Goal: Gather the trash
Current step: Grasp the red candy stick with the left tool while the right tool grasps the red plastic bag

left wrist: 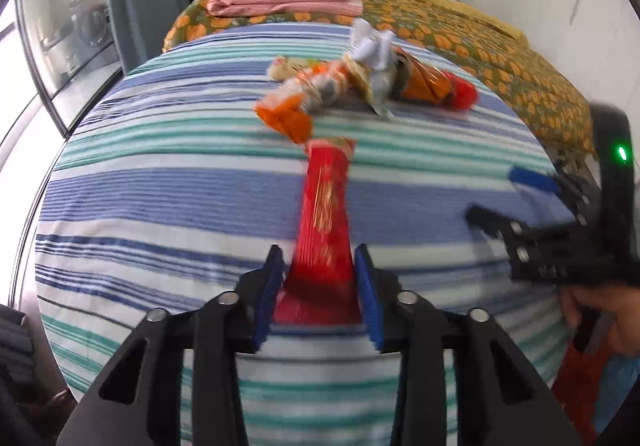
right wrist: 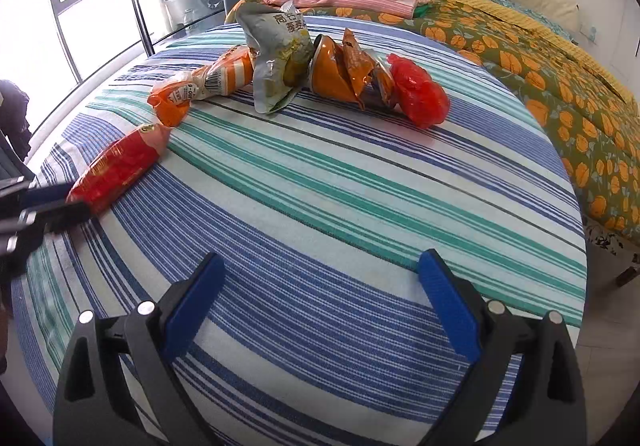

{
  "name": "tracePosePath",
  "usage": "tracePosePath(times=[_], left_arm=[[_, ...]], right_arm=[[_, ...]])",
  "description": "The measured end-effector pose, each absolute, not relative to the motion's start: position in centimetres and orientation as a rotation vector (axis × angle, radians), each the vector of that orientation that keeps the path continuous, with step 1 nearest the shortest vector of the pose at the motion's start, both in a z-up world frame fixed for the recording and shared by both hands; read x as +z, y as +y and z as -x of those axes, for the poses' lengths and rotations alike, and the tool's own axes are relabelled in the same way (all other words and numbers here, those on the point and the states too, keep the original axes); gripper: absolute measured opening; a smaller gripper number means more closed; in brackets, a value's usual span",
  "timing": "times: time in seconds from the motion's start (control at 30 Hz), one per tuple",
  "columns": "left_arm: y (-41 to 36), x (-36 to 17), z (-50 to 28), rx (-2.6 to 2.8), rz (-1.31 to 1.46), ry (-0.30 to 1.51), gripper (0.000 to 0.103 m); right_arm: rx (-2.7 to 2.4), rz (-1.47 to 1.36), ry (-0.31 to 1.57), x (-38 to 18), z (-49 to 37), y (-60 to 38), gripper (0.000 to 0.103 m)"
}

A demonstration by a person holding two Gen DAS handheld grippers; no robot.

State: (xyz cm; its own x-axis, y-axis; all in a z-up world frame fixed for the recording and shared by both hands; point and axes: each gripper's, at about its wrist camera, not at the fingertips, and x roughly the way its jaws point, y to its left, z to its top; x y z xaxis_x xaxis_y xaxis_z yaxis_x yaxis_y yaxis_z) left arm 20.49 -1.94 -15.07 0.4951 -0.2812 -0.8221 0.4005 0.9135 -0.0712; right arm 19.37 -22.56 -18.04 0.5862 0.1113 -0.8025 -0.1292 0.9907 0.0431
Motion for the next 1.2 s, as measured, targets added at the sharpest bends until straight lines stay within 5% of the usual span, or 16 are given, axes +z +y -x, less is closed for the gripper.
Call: tracePosePath(times=[0.2, 0.67, 1.07, 1.17, 1.2], left_arm=[[-3.0, -15.4, -21.5, -0.439, -0.196, 0.919, 0.085], [-3.9, -17.4, -25.0, -0.367, -0.198, 0.954, 0.098], [-3.8, -17.5, -25.1, -0.363, -0.194, 0.956, 0.098], [-3.8, -17.5, -25.1, -0.363, -0.192, 0.957, 0.098], [-3.8, -17.5, -25.1, -0.363, -0.192, 0.956, 0.098]], right_arm=[[0.135, 0.016, 0.935, -18.1, -19.3, -22.6, 0.094], [0.137, -0.136, 0.892, -17.1, -19.2, -25.9, 0.092], [0.044, 0.143, 0.937, -15.6, -29.0, -27.7, 0.066], [0.062, 0.185, 0.956, -16.1, -30.3, -27.4, 0.045], [0.074, 0.191, 0.959, -16.2, -30.5, -27.5, 0.031]])
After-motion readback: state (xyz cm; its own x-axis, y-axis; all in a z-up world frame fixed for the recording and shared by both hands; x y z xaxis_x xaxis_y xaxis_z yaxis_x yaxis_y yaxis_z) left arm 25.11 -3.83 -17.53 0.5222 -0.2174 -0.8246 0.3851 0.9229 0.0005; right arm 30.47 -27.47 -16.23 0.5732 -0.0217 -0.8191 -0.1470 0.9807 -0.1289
